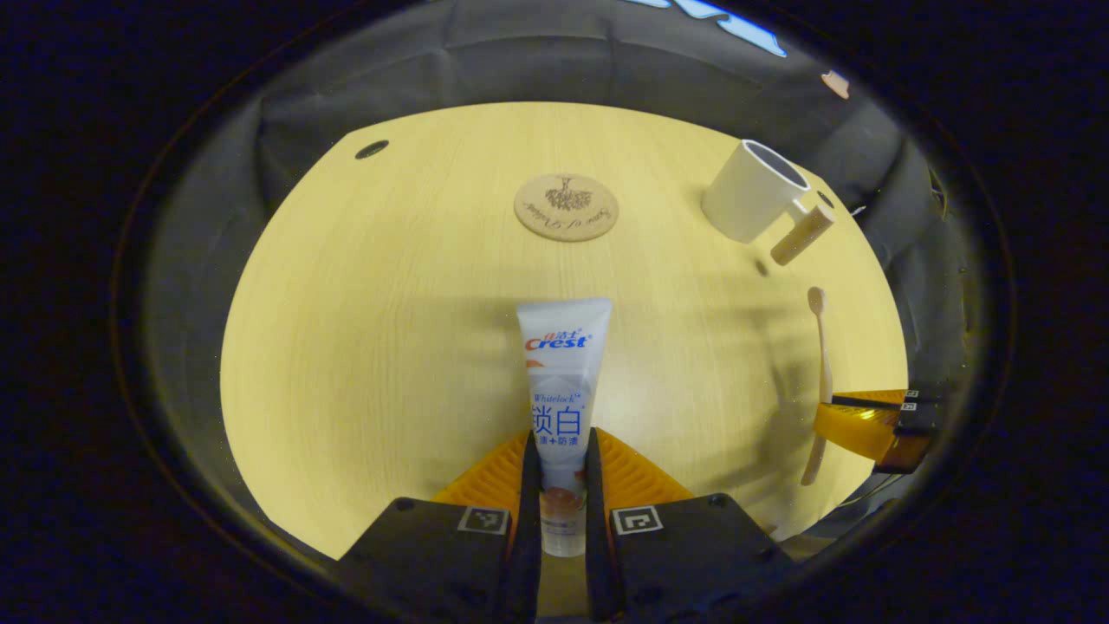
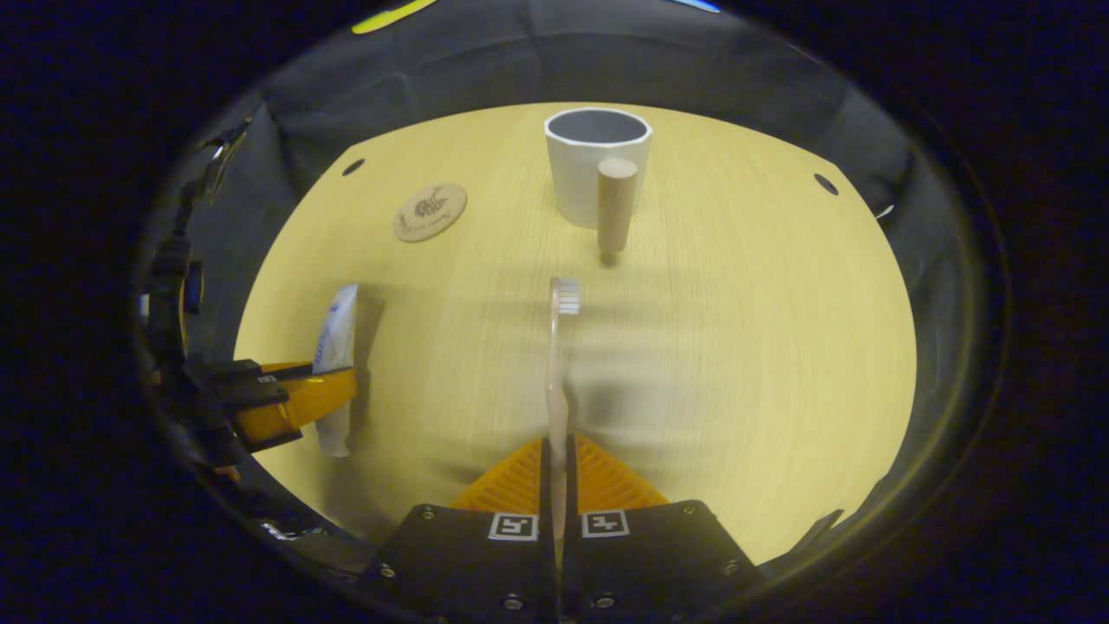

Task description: Put the toothbrush and toothpaste on the desktop into the cup, then pick up the cup and place it on the coaster on the desktop.

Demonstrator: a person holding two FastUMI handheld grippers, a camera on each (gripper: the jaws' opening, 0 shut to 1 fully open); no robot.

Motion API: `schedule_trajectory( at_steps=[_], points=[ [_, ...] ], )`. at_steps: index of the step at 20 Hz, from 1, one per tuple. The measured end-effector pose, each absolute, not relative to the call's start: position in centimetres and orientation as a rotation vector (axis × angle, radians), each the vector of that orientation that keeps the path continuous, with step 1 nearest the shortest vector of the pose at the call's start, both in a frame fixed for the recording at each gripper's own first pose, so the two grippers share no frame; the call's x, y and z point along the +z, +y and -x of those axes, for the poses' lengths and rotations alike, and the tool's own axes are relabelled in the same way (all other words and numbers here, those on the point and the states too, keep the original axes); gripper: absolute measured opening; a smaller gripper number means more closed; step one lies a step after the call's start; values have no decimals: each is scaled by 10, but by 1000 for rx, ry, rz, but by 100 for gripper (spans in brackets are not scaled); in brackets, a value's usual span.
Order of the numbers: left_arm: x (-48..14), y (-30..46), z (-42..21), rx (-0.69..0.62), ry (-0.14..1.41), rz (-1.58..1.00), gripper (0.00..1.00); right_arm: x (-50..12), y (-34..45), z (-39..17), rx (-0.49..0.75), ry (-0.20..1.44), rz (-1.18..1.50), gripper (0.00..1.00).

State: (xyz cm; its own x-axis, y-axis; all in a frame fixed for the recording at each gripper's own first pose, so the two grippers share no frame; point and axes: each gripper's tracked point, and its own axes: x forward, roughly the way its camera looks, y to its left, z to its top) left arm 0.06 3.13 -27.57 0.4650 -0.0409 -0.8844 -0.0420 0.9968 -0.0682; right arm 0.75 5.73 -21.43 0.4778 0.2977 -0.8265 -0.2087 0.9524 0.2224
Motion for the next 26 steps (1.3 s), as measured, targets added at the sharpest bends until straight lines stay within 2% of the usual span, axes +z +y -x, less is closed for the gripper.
schedule_trajectory(
  at_steps=[1, 2, 3, 4, 6, 7, 8, 17, 26],
  points=[
    [-271, 28, -4, -7, 1067, 81, 34, -208, 57, -9, 314, 996, -105, 4],
    [-265, 24, -8, -20, 1037, 82, 29, -199, 58, -12, 322, 958, -119, 4],
    [-260, 22, -10, -26, 1022, 82, 34, -192, 58, -15, 324, 921, -130, 4],
    [-255, 17, -14, -35, 994, 88, 29, -184, 58, -18, 328, 884, -141, 4],
    [-241, 11, -20, -47, 944, 96, 29, -163, 56, -26, 325, 794, -175, 4],
    [-233, 8, -24, -53, 918, 103, 29, -151, 55, -31, 325, 753, -189, 0],
    [-229, 3, -29, -59, 893, 109, 29, -142, 54, -36, 323, 711, -199, 4],
    [-130, -26, -97, -90, 567, 157, 29, -30, 39, -99, 321, 325, -239, 3],
    [-83, -30, -126, -83, 380, 212, 28, 1, 31, -170, 279, 109, -189, 3]
  ],
)
